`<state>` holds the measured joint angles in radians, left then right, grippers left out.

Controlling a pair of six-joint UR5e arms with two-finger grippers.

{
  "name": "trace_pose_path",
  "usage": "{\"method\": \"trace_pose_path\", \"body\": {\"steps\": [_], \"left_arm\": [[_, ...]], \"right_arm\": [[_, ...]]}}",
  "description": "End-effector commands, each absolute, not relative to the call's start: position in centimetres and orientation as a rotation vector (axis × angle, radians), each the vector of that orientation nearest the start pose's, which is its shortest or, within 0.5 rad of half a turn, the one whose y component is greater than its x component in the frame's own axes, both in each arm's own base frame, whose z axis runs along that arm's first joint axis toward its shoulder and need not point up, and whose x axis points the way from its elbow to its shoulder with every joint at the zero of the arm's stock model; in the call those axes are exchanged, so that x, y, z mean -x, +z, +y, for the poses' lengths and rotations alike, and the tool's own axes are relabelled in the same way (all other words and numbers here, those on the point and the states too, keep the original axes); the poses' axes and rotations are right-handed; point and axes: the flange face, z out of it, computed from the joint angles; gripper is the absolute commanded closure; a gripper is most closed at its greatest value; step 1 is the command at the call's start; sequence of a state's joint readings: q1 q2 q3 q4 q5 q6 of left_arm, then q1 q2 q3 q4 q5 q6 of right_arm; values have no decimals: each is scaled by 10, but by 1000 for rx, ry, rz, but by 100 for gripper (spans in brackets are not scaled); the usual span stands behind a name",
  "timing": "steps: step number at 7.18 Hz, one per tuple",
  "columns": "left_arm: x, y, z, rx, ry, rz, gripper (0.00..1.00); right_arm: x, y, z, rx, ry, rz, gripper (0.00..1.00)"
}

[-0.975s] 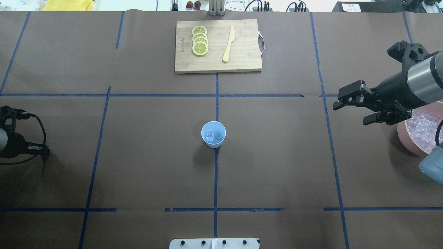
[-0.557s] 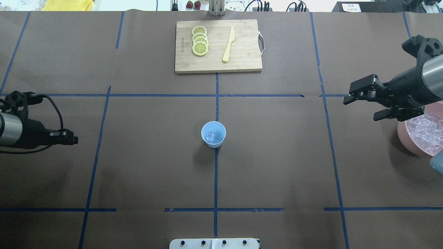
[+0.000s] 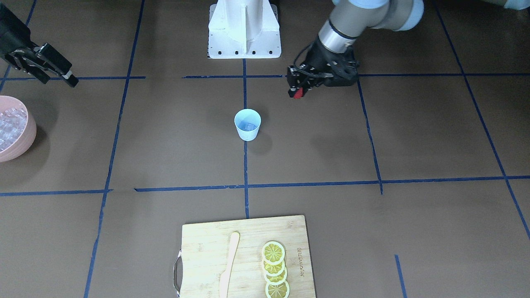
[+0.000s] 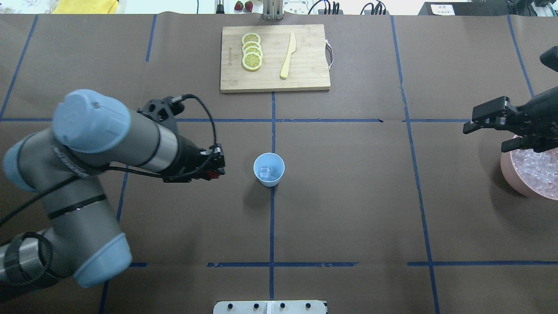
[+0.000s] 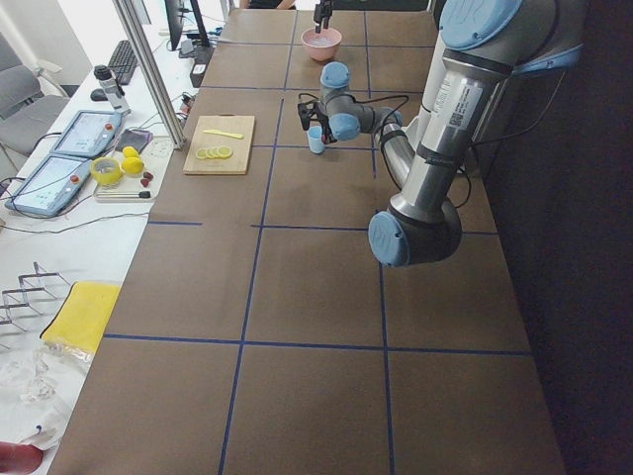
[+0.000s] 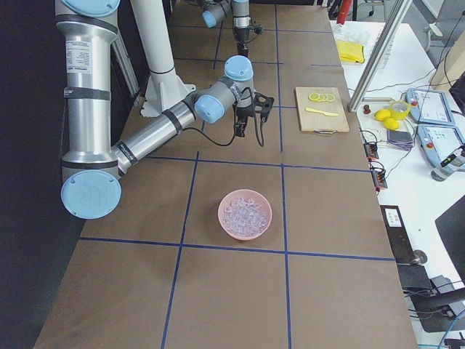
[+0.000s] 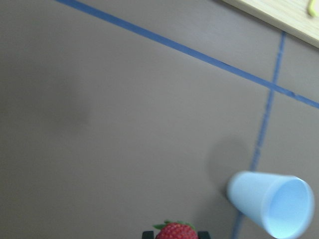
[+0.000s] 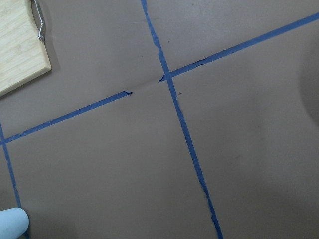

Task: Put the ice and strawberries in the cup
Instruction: 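Carry the strawberry with the left gripper over the blue cup and release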

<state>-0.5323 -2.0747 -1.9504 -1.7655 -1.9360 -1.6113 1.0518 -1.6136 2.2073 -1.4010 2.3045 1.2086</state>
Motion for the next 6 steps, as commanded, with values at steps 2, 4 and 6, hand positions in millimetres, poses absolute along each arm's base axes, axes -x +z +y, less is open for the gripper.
{"method": "trace_pose_path", "body": {"steps": [2,4,6], "left_arm": [[-541,134,-386,38,-365,1064,100],[-555,142,-395,7,-364,1110,98],[-554,140,-395,-3,-362,1115,81]], "right_arm": [[147,362,-403,52,338,-998,0],[147,363,-402,55,337,-996,0],[146,363,-402,54,339,-996,0]]}}
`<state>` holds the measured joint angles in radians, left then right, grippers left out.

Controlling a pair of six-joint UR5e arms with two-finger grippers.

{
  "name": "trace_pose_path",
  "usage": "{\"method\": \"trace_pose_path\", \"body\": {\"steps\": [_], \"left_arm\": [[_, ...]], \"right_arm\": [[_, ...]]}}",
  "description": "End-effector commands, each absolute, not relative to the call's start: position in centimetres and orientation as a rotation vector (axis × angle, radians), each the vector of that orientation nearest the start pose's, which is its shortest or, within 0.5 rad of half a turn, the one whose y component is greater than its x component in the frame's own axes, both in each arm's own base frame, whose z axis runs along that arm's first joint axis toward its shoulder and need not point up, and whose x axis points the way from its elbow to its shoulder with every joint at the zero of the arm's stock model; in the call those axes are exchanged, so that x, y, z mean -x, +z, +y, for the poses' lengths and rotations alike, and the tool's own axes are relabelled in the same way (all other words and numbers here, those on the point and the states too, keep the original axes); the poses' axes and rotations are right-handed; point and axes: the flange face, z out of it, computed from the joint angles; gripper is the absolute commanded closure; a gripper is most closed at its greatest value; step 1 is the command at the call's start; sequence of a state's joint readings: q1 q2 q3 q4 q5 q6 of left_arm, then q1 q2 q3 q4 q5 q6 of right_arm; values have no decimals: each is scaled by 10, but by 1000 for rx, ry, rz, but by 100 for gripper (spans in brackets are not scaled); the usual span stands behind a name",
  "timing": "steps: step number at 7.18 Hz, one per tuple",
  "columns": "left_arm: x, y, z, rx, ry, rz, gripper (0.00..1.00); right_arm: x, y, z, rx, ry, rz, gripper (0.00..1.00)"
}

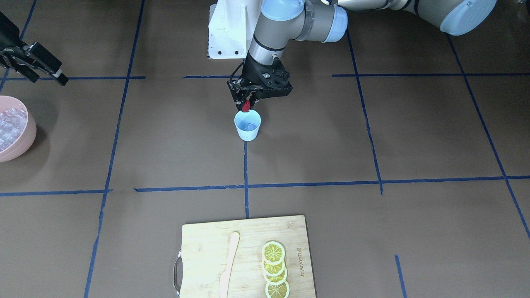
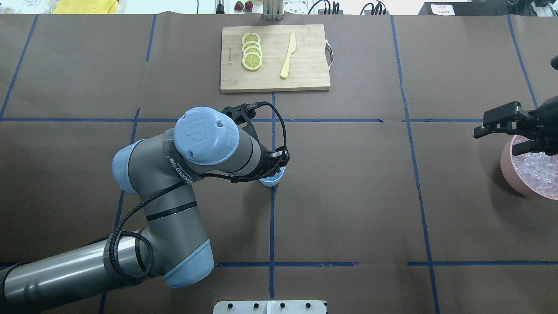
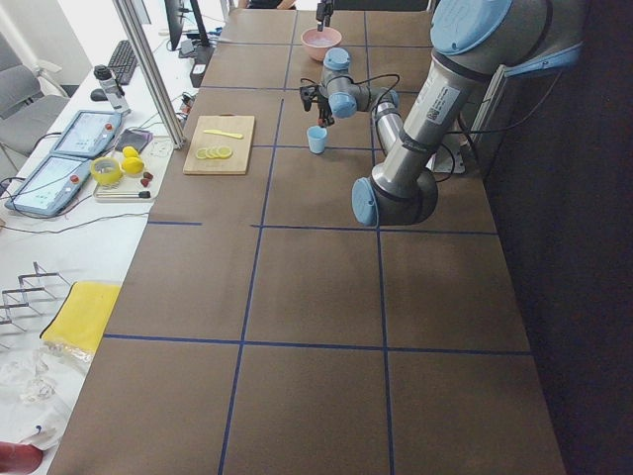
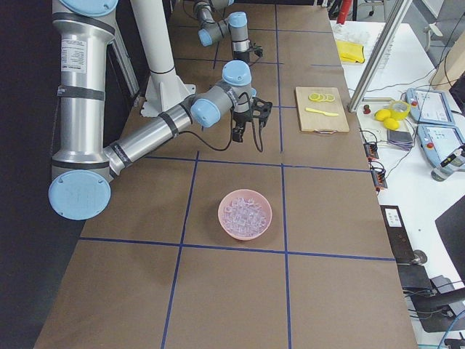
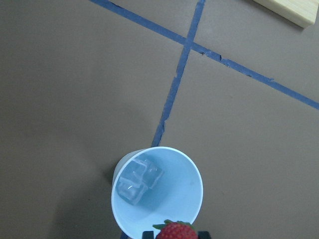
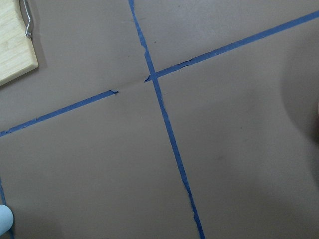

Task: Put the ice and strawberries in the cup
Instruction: 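Carry the strawberry with the left gripper over the blue cup and release, then withdraw the left gripper away from the cup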

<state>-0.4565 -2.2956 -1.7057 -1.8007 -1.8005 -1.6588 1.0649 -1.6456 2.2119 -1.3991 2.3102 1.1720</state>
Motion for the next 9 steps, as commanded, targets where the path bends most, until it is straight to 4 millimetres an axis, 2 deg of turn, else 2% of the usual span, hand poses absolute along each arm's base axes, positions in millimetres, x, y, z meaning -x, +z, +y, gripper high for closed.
{"method": "trace_pose_path", "body": {"steps": [1,2,3,4,5,6,7,8,9], "left_arm": [[-552,140,-396,-8,-363,1116,60],[-551,141,-397,-9,-363,1115,40],[-549,141,-399,-11,-366,1115,35],[-549,142,-399,-10,-366,1112,25],[-549,142,-399,-10,-366,1112,20],[-542,139,-401,-18,-369,1122,19],[-507,134,-400,-35,-380,1159,18],[-449,168,-386,-35,-378,1162,18],[-388,196,-378,-46,-259,1161,18]], "right_arm": [[147,364,-402,56,338,-995,0],[147,364,-401,57,339,-994,0],[146,364,-401,56,340,-994,0],[146,365,-401,57,341,-993,0],[146,365,-401,59,340,-992,0],[144,367,-401,59,345,-990,0],[133,374,-401,51,357,-982,0],[112,388,-399,34,320,-980,0],[77,413,-397,9,258,-991,0]]}}
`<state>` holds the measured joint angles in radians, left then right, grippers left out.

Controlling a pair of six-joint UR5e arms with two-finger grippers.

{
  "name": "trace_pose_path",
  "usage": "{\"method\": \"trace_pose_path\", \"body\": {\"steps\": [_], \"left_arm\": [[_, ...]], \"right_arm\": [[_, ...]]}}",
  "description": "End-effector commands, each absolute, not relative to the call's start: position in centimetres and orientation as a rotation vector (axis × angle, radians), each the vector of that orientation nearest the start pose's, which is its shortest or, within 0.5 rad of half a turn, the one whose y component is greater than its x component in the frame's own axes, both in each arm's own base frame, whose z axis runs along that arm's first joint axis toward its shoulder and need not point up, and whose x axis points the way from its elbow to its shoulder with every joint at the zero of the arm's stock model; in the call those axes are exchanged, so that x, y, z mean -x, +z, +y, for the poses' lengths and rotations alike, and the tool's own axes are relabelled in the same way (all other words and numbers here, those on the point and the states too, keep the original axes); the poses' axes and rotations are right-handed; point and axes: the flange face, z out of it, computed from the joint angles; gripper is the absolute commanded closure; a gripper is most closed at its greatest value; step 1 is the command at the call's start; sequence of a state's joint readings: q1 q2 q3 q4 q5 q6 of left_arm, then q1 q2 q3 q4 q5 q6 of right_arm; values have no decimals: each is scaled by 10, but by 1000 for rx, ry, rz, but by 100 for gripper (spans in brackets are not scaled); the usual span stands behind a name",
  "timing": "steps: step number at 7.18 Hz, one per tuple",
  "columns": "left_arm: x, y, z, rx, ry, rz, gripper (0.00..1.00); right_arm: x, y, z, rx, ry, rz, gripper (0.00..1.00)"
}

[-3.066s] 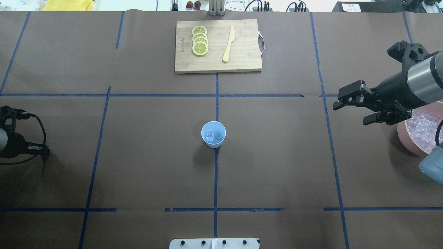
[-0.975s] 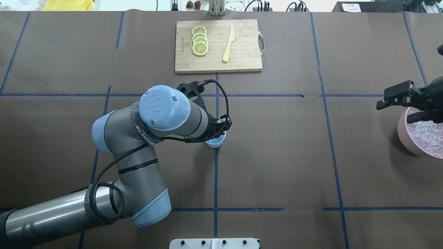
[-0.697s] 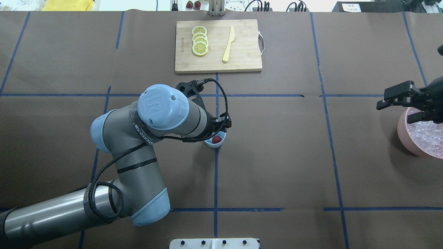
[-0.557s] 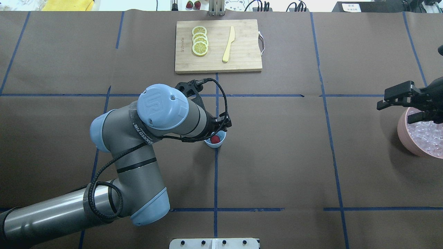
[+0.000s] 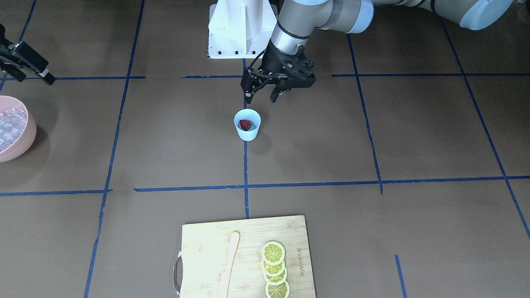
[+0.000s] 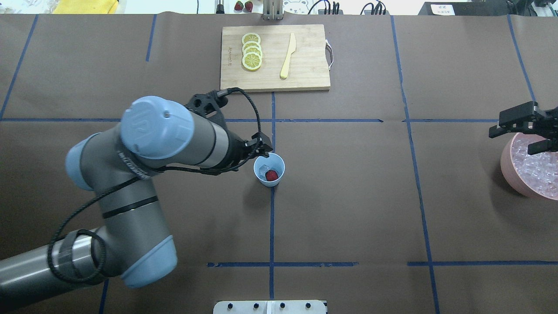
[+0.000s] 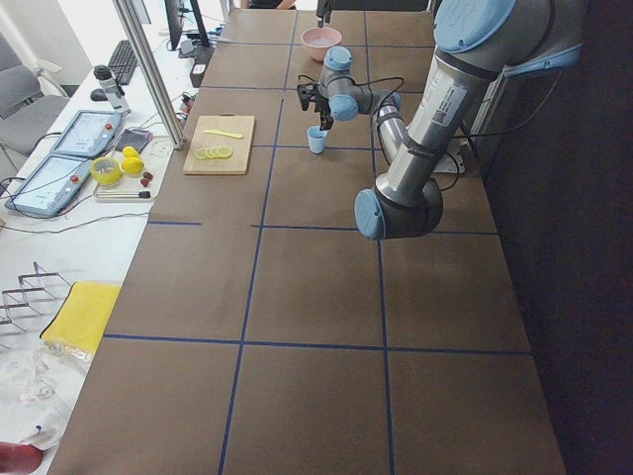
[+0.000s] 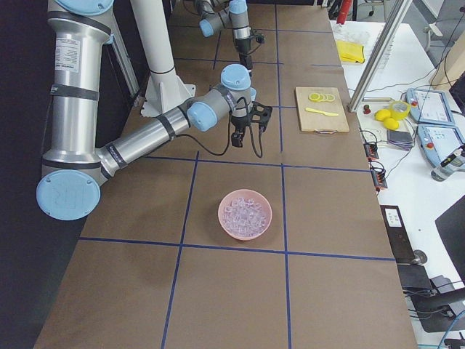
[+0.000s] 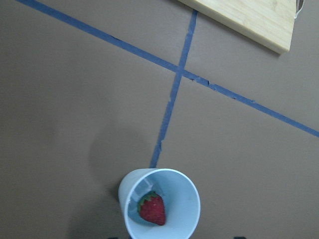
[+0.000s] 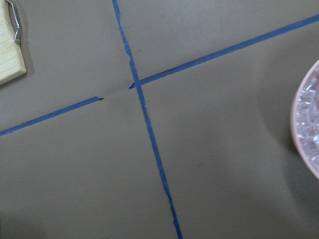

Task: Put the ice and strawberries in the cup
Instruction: 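Withdraw the left gripper away from the cup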

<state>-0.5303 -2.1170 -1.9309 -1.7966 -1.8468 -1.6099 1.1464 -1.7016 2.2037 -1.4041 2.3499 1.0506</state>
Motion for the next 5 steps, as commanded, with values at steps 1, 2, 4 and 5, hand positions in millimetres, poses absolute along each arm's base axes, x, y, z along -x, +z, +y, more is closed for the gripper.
{"method": "trace_pose_path", "body": {"steps": [1,2,4,5], "left_arm": [[-321,248,-370,-41,-195,1112,18],[-258,295,-356,-60,-112,1055,18],[-152,371,-357,-71,19,999,17],[-111,404,-357,-121,97,972,17]], "right_arm": [[50,441,-399,-29,229,-965,0],[19,485,-403,-79,149,-927,0],[-32,565,-408,-135,31,-870,0],[-53,584,-405,-141,-2,-852,0]]}}
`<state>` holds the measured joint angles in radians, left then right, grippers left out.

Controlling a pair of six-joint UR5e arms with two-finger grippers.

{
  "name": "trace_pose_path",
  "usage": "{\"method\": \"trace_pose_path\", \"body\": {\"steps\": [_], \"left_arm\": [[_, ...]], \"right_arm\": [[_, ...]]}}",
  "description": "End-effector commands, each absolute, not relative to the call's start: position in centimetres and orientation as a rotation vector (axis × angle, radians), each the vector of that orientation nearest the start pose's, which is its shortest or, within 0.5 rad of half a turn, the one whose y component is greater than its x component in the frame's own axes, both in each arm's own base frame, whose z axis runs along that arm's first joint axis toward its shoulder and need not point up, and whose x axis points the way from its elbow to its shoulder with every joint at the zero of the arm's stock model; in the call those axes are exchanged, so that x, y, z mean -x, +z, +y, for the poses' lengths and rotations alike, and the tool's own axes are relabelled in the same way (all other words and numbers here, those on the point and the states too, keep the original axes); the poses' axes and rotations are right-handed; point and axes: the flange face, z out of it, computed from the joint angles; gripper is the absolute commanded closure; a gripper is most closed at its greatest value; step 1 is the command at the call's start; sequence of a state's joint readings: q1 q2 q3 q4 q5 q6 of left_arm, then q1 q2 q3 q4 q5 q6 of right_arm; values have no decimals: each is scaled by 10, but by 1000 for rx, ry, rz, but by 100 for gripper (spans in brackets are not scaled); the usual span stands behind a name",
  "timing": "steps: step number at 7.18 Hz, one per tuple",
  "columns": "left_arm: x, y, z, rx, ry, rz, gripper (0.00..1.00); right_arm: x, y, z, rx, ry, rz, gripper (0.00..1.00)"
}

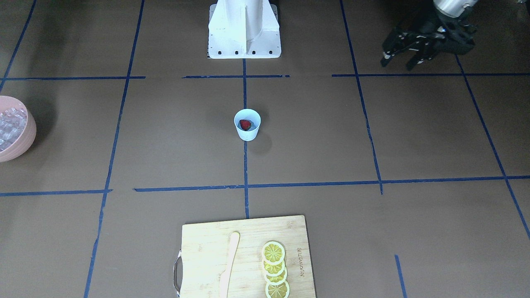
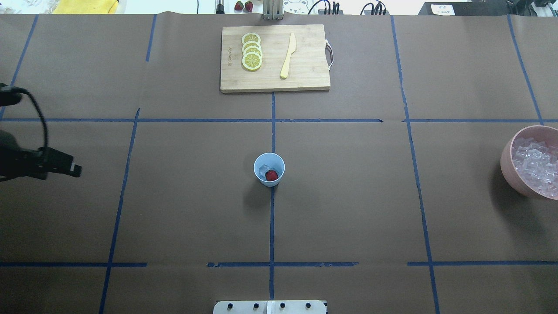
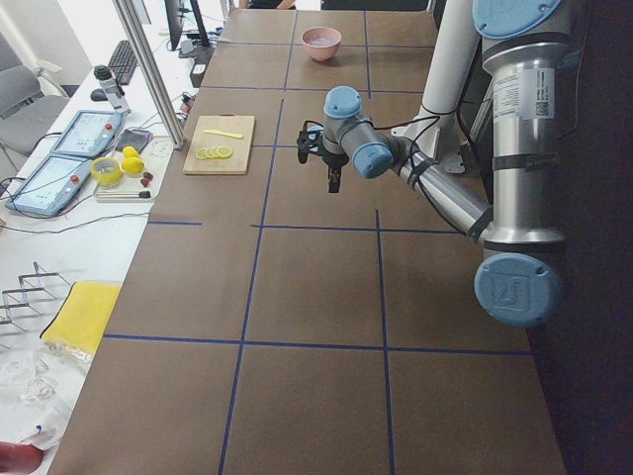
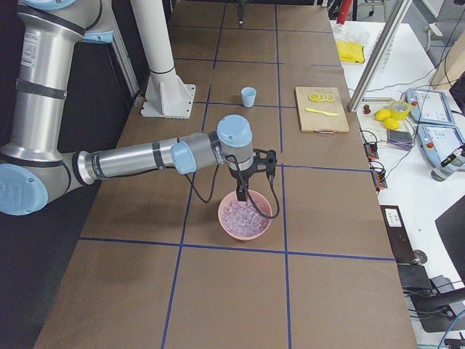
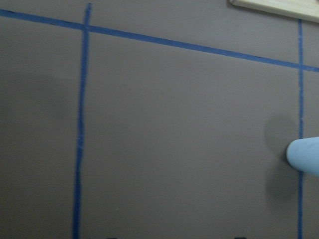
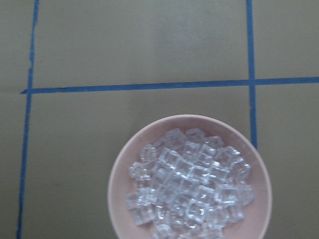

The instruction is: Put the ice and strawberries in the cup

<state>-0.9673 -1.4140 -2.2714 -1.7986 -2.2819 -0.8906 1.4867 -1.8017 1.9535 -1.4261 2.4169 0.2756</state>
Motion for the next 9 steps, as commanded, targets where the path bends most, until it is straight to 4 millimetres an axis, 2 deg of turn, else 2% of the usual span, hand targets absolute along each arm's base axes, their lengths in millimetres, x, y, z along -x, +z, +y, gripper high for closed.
{"method": "trace_pose_path", "body": {"steps": [1,2,3,4,5,6,7,9], "left_arm": [[-68,453,-362,-187,174,906,17],[-17,496,-373,-248,256,834,17],[36,535,-384,-253,312,780,17],[77,560,-402,-233,306,765,17],[98,586,-408,-181,260,778,17],[100,611,-406,-114,217,792,11],[99,641,-398,19,160,816,11],[100,646,-389,47,146,812,0]], "right_arm": [[-70,596,-398,-113,-55,-828,0],[-78,600,-398,-95,-100,-811,0],[-83,592,-403,-112,-112,-799,0],[-79,595,-404,-103,-120,-795,0],[-78,594,-409,-105,-129,-767,0],[-79,604,-411,-86,-130,-725,0],[-80,604,-410,-87,-129,-717,0],[-80,612,-409,-66,-111,-714,0]]}}
